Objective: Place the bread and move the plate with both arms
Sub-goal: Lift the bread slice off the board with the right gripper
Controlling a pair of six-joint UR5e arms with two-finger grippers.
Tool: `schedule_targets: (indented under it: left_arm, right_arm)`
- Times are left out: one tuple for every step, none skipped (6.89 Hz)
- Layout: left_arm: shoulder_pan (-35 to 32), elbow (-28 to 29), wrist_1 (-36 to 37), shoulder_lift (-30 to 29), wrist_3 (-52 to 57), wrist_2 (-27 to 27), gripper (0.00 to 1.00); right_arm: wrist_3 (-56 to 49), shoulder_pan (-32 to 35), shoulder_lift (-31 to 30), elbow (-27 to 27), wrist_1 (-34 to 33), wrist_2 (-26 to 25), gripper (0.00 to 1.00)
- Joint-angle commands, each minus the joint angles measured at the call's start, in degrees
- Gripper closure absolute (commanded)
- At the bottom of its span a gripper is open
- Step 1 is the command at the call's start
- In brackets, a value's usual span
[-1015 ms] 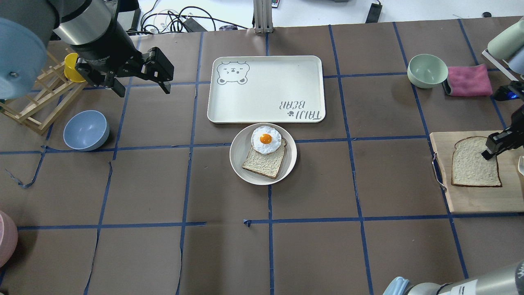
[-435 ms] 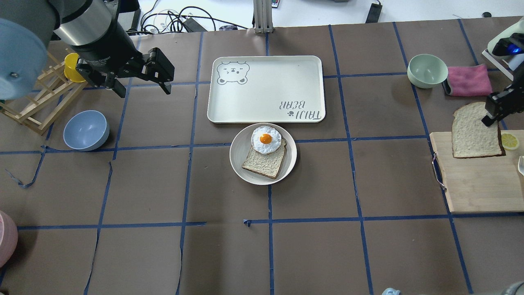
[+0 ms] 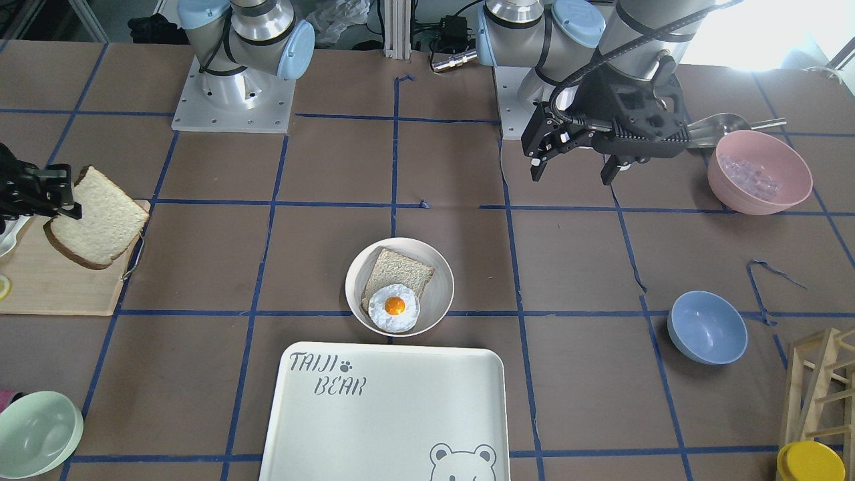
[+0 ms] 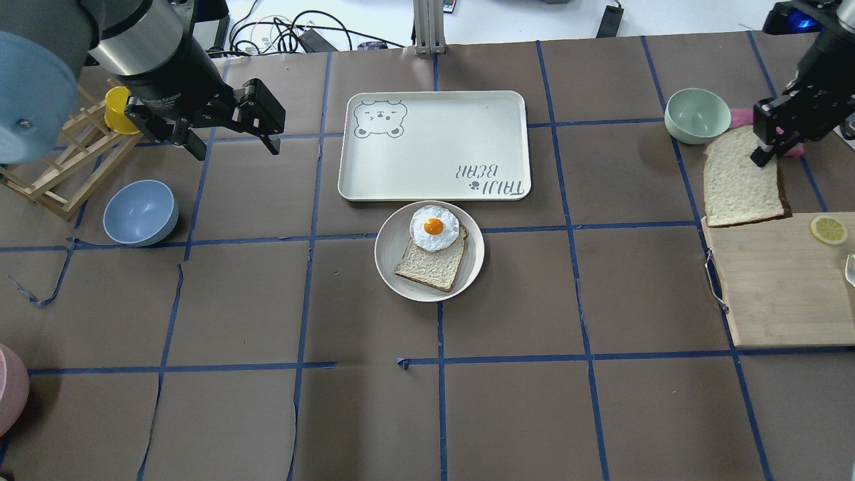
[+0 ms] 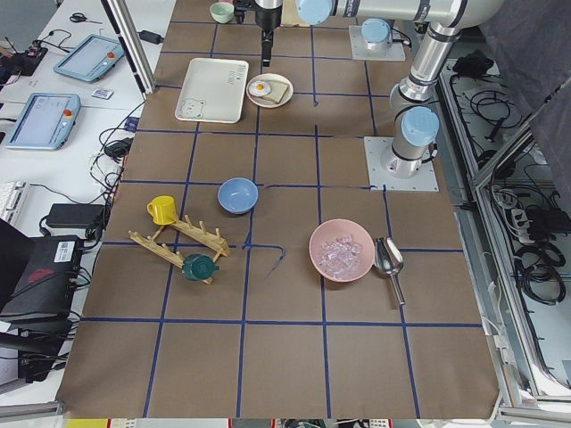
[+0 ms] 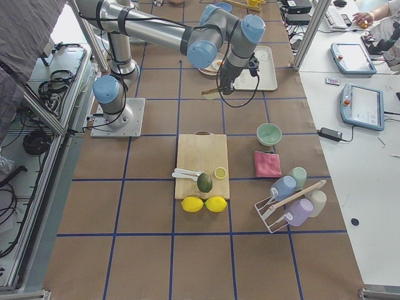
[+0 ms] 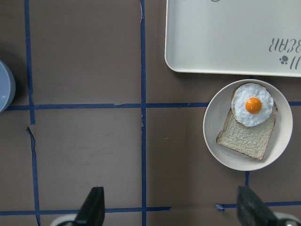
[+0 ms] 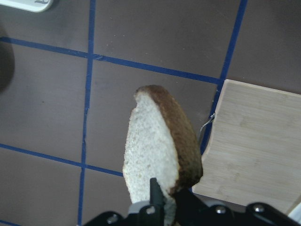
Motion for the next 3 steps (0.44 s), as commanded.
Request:
schedule_targets:
  left_arm:
    - [0.0,-0.1,0.0,0.0,0.0,0.0,0.0]
    - [0.0,-0.2,0.0,0.1,0.0,0.1,0.0]
    - [0.0,-0.2,0.0,0.0,0.0,0.1,0.0]
  right_arm:
    - [16.7,12.0,1.9,-0.1,-0.1,8.1,1.0]
    - [24.2,17.8,3.8,0.1,-2.4,12.9,1.0]
    - [30.4,22.2,5.3,2.1,-8.2,18.7,1.0]
